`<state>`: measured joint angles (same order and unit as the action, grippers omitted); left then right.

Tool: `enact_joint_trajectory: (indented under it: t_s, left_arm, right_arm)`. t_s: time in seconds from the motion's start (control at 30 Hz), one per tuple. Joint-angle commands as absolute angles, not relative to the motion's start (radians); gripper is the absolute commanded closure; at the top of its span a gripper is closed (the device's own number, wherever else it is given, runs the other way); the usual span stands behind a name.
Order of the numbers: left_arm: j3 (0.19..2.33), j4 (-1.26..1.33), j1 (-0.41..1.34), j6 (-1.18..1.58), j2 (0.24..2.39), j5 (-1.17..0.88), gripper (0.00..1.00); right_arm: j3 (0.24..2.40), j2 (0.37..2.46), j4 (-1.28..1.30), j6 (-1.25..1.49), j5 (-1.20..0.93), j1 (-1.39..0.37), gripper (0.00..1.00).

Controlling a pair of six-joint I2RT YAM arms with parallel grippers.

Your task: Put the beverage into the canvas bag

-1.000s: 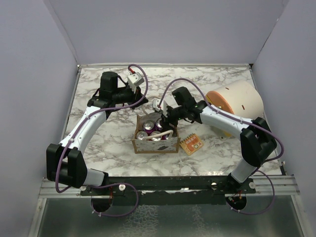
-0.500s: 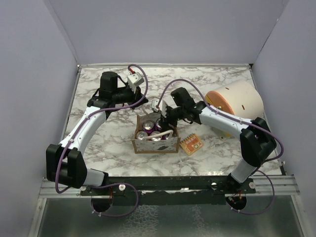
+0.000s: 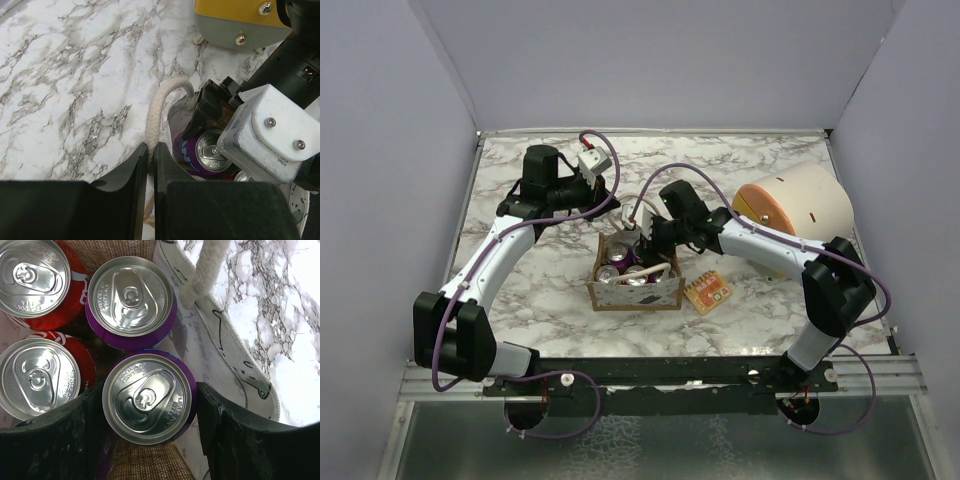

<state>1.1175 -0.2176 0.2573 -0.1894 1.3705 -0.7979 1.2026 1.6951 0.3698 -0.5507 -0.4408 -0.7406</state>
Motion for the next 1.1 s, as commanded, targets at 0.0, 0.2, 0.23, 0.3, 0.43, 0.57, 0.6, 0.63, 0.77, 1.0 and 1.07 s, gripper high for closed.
enact_joint_trajectory:
  t_s: [0.0, 0.2, 0.23, 0.3, 0.43, 0.57, 0.6, 0.63, 0.77, 1.0, 1.07]
  left_arm:
    - [1.114, -0.209, 0.262, -0.198, 1.344, -0.837, 1.00]
    - [1.113, -0.209, 0.263, -0.199, 1.339, -0.837, 1.00]
    - [1.114, -0.210, 0.263, -0.200, 1.338, -0.836, 1.00]
    - [1.111, -0.209, 0.263, -0.201, 1.336, -0.837, 1.00]
    - [1.108, -0.208, 0.264, -0.202, 1.331, -0.836, 1.00]
    - [1.105, -0.206, 0.263, -0.203, 1.329, -0.838, 1.00]
    - [1.105, -0.206, 0.264, -0.203, 1.327, -0.839, 1.00]
    - [1.103, -0.205, 0.264, -0.203, 1.326, -0.838, 1.00]
    - [1.098, -0.204, 0.264, -0.207, 1.321, -0.838, 1.00]
    - [1.090, -0.199, 0.263, -0.208, 1.314, -0.836, 1.00]
    - [1.090, -0.197, 0.264, -0.206, 1.312, -0.837, 1.00]
  right_arm:
    - [1.194, 1.738, 0.409, -0.609, -0.278, -0.733, 0.47]
    - [1.223, 1.733, 0.427, -0.599, -0.272, -0.733, 0.40]
    - [1.227, 1.731, 0.428, -0.597, -0.275, -0.733, 0.38]
    - [1.235, 1.726, 0.433, -0.590, -0.281, -0.733, 0.32]
    - [1.249, 1.718, 0.445, -0.586, -0.287, -0.733, 0.27]
    - [1.258, 1.715, 0.453, -0.583, -0.287, -0.733, 0.24]
    - [1.257, 1.715, 0.454, -0.584, -0.288, -0.733, 0.24]
    - [1.258, 1.714, 0.456, -0.584, -0.288, -0.733, 0.24]
    - [1.263, 1.717, 0.462, -0.582, -0.293, -0.733, 0.24]
    - [1.283, 1.707, 0.468, -0.552, -0.334, -0.733, 0.28]
    - [1.290, 1.708, 0.472, -0.541, -0.360, -0.733, 0.33]
